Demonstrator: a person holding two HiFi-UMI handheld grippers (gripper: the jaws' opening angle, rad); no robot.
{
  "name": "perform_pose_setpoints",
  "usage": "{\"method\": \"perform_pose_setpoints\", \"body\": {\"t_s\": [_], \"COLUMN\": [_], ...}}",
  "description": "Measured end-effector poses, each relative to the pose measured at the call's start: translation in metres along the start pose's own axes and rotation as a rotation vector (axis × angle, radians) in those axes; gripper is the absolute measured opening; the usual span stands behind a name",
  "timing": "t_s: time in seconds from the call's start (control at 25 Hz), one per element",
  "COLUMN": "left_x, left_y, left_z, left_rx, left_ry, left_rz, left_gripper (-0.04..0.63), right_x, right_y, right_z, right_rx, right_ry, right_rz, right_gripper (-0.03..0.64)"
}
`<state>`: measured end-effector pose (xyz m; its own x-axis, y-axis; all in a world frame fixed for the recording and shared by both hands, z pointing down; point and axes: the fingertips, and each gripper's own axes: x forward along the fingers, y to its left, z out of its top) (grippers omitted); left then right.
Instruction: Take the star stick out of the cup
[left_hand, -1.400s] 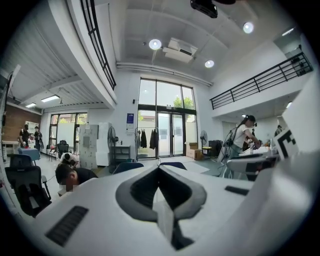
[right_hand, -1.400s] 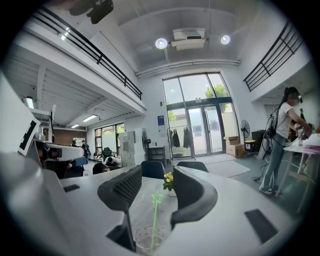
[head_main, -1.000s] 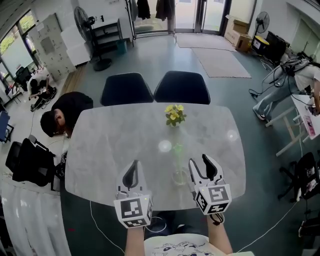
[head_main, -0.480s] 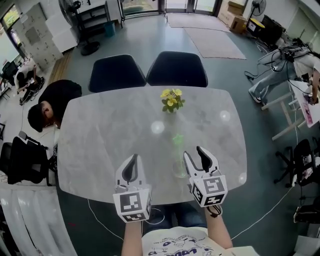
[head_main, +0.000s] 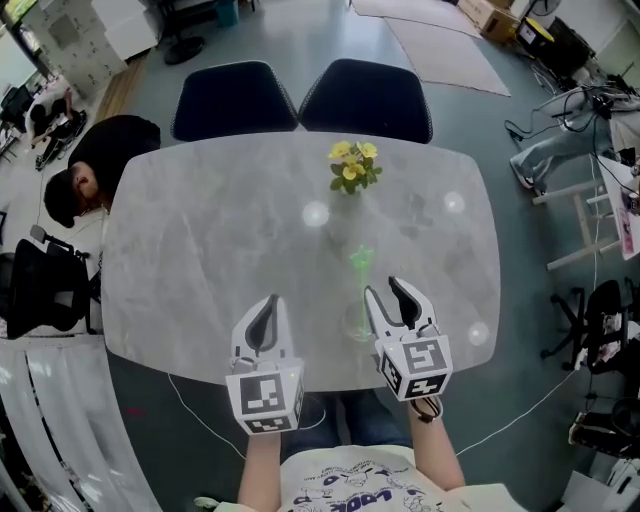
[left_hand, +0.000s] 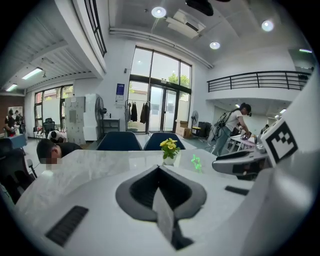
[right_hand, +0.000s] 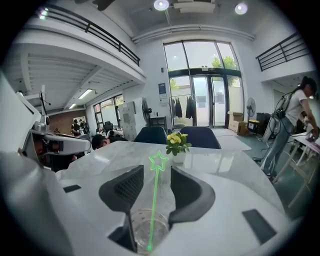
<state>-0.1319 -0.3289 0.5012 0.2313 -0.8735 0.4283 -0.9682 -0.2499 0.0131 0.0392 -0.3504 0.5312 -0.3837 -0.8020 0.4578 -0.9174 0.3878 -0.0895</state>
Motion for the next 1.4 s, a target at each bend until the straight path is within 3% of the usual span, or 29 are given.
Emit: {"method": "perform_pose_setpoints", "body": {"t_s": [0.68,1.4], "left_x": [-0.004,-0.007], "left_y": [0.001,0.011], "left_z": [-0.05,-0.065], "left_rx": [-0.047,-0.097], "left_ry": [0.105,0.12], "left_rz": [0.048,0.091], "left_gripper": [0.0,0.0], "right_x": [0.035,0.045], "right_y": [0.008,0.005], "right_z": [-0.049,-0.059], "right_rx": [-0.023,-0.016], "right_ry": [0.122,0.15], "right_rz": [0.064,0.052], "right_gripper": [0.126,0.029]}}
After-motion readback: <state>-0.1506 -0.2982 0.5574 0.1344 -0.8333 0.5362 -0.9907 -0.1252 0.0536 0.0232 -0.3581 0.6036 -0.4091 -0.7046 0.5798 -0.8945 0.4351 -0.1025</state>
